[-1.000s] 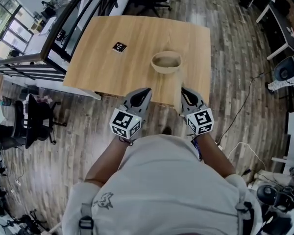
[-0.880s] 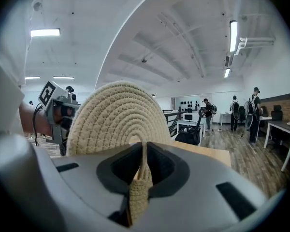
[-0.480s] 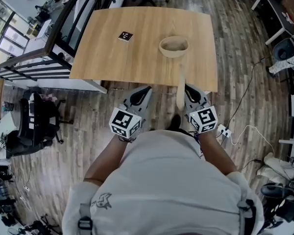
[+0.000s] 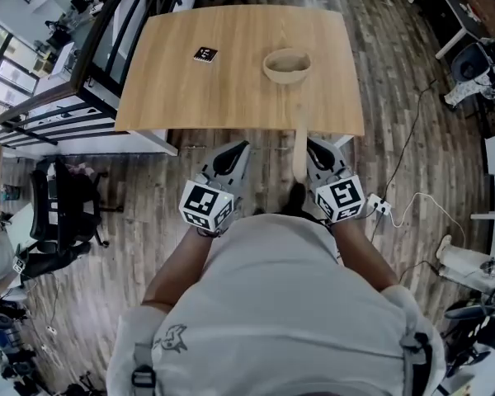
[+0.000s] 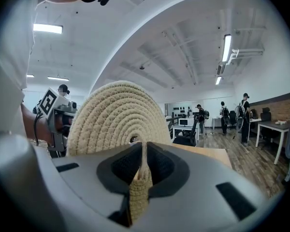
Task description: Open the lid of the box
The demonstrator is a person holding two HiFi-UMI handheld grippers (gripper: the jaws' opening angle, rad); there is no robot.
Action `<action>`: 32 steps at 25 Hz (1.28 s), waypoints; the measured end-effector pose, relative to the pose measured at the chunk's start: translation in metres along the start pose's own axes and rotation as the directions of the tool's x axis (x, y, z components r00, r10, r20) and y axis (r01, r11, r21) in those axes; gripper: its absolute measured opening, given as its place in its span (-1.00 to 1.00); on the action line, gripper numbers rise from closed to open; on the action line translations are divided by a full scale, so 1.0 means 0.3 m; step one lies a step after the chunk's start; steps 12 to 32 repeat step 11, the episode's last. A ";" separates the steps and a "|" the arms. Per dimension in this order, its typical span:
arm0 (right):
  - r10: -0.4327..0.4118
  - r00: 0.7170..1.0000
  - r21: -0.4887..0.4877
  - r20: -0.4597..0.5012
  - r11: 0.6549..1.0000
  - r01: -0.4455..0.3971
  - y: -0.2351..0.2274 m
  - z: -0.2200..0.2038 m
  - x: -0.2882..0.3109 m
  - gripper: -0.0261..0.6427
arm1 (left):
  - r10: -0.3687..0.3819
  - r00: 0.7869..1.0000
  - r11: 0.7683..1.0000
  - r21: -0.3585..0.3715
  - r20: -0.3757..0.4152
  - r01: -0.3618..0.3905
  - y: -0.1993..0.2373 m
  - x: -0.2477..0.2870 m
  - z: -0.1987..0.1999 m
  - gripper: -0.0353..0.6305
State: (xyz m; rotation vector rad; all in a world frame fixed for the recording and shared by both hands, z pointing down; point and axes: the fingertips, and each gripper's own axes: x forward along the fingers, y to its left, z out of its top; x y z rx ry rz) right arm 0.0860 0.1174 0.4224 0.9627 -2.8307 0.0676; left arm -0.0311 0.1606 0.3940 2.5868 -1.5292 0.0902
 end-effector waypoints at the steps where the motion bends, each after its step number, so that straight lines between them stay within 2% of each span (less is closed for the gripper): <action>1: -0.002 1.000 -0.002 0.001 1.000 0.002 0.006 0.001 -0.004 -0.81 | -0.002 1.000 1.000 0.001 0.004 0.002 -0.001 -0.005 0.002 -0.88; 32: -0.014 1.000 -0.009 0.001 1.000 0.014 0.015 0.004 -0.045 -0.81 | -0.010 1.000 1.000 0.000 0.017 0.010 -0.032 -0.020 0.004 -0.88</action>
